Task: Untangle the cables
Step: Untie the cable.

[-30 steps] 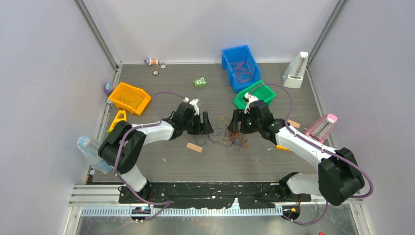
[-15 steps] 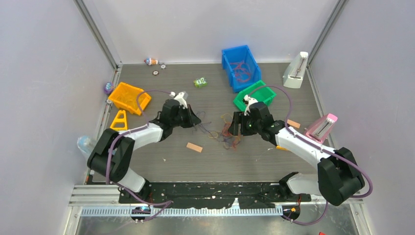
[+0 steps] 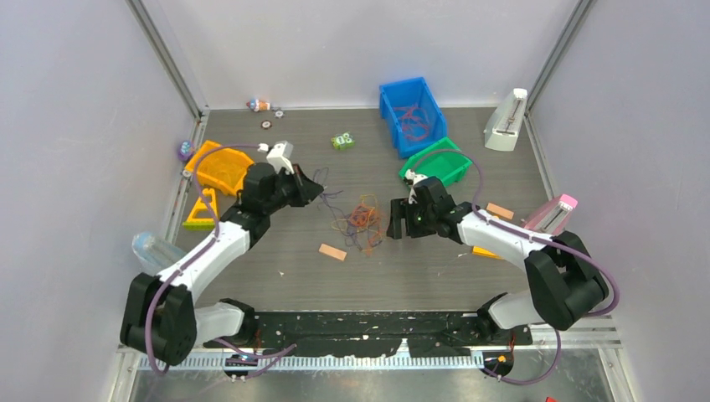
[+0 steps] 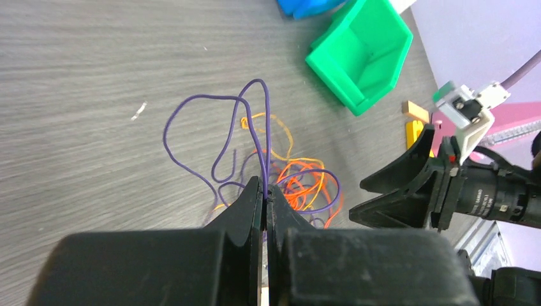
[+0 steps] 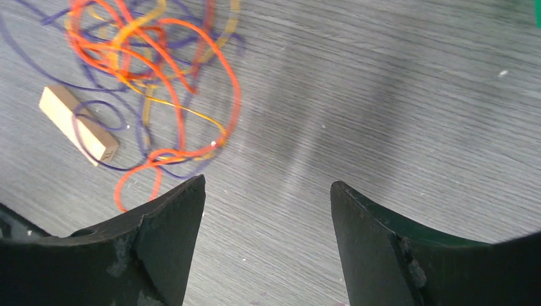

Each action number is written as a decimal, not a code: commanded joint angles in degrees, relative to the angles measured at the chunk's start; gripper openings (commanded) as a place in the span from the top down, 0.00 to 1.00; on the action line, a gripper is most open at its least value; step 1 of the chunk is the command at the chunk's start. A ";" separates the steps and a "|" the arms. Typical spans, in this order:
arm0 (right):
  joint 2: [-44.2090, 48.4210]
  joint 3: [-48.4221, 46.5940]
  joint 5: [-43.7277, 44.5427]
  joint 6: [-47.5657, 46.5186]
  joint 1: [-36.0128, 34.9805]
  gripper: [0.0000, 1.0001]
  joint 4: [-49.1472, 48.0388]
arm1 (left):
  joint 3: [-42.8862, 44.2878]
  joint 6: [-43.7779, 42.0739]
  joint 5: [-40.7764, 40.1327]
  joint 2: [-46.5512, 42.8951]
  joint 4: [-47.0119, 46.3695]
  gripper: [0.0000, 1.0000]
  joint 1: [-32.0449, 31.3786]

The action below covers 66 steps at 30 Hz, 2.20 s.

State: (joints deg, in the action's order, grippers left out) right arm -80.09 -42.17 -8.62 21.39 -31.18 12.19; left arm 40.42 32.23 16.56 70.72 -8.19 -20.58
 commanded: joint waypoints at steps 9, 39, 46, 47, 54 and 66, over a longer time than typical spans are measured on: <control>4.42 -3.22 15.77 0.89 -0.29 0.25 3.46 | 6.71 -4.31 -0.31 -13.30 11.44 1.00 5.05; 12.28 0.86 -11.81 -9.29 -10.46 0.18 -34.32 | 29.18 -8.13 27.13 -6.07 20.55 1.00 -1.48; 7.38 -0.97 -14.89 -7.03 -12.48 0.20 -42.16 | 27.45 -5.32 29.93 -5.77 15.97 1.00 -3.09; 6.68 -1.19 -15.29 -6.78 -12.76 0.22 -43.76 | 27.43 -5.22 29.96 -5.58 15.93 1.00 -3.25; 5.80 -3.31 -13.62 -7.31 -13.93 0.28 -46.85 | 25.72 -5.30 29.93 -5.16 15.70 1.00 -3.74; 6.57 -4.67 -10.11 -10.02 -14.95 0.69 -45.73 | 24.26 -5.17 29.58 -4.38 15.52 1.00 -4.56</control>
State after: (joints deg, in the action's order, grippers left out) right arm -74.72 -44.12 -20.43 12.27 -45.71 -31.20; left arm 64.79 26.61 45.04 66.65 10.00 -24.80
